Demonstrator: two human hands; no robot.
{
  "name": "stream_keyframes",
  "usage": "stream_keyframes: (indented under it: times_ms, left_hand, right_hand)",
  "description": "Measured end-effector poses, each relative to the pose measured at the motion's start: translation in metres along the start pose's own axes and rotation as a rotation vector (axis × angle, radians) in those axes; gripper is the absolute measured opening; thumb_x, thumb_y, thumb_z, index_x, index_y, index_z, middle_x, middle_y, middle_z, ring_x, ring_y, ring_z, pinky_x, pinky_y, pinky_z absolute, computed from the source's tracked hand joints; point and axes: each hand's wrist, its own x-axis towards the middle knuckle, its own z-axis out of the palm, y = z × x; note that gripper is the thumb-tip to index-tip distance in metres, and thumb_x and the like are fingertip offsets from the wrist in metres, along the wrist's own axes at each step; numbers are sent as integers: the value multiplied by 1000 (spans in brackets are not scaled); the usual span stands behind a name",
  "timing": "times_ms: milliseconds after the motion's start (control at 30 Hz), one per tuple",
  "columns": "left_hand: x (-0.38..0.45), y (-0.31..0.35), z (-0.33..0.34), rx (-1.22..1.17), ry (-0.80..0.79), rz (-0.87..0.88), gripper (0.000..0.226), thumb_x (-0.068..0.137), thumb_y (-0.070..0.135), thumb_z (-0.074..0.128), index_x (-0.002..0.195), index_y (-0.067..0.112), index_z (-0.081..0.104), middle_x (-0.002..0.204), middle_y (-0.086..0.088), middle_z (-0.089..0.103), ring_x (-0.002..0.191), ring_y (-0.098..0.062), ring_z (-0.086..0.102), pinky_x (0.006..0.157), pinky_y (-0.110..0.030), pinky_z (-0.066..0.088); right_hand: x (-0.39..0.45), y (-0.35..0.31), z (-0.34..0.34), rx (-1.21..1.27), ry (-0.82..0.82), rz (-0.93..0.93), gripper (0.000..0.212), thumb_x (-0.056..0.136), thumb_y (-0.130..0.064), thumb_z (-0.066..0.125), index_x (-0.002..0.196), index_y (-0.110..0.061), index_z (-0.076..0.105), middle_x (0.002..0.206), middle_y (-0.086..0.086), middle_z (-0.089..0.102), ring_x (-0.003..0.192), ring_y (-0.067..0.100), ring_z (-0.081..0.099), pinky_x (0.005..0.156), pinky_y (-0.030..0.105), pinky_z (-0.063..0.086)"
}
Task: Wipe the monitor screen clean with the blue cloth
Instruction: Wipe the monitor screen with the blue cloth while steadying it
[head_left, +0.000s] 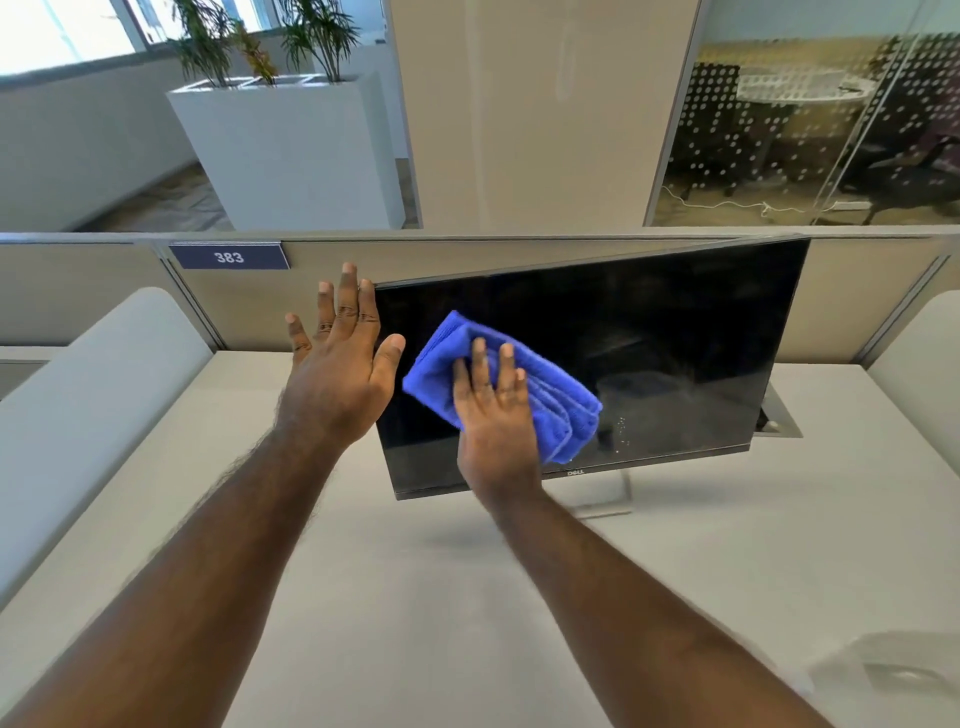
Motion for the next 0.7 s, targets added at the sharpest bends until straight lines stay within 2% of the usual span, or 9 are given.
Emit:
stream_keyframes:
  times_ms: [67, 133, 233, 367, 433, 567, 700]
  left_hand:
    - [0, 0, 0, -2, 3, 9, 68, 99, 50, 18, 156, 23, -8, 159, 11, -26, 147, -16, -21, 117, -51, -12]
    - [-1, -3, 0, -7, -4, 12, 68, 98, 51, 15, 155, 24, -10, 159, 12, -27, 147, -15, -24, 118, -51, -14]
    - [-2, -4, -1, -2, -7, 19, 67, 98, 51, 14, 156, 23, -9, 163, 8, -20, 147, -15, -22, 118, -52, -12]
    - [-2, 0, -5, -13, -6, 16, 65, 103, 45, 19, 157, 19, -4, 165, 4, -11, 150, -18, -16, 119, -52, -11]
    - [-2, 2, -7, -21, -5, 6, 64, 104, 42, 23, 157, 18, -2, 165, 3, -9, 151, -19, -13, 119, -52, -11]
    - [-1, 4, -8, -47, -13, -1, 64, 104, 42, 23, 157, 17, -2, 165, 3, -10, 151, -18, -14, 119, -50, -12]
    - [-2, 5, -6, -60, -10, -3, 64, 104, 42, 21, 157, 16, -2, 165, 2, -10, 151, -18, -14, 119, -51, -10]
  right_hand:
    - [-27, -2, 14, -34, -96, -130, 68, 87, -6, 44, 152, -12, 24, 162, 9, 12, 148, 39, 6, 120, 49, 12]
    - [-53, 4, 23, -67, -179, -219, 65, 88, -7, 38, 151, -15, 28, 161, 5, 19, 148, 34, 11, 119, 49, 20]
    - [-69, 21, 22, -101, -225, -245, 60, 89, -8, 34, 148, -17, 36, 159, 1, 27, 147, 27, 19, 113, 48, 32]
    - [-46, 33, 10, -157, -165, -257, 60, 84, -5, 45, 143, -15, 44, 157, 7, 31, 145, 31, 25, 115, 54, 27]
    - [-27, 33, 1, -157, -79, -181, 52, 87, -5, 44, 138, -13, 52, 153, 12, 37, 141, 36, 33, 113, 56, 28]
    - [20, 29, -17, -63, 130, -64, 47, 92, 3, 45, 137, -4, 52, 150, 16, 41, 140, 42, 31, 116, 54, 25]
    - [51, 16, -22, -5, 193, -164, 48, 93, 5, 50, 140, -2, 47, 150, 16, 41, 141, 42, 32, 117, 54, 24]
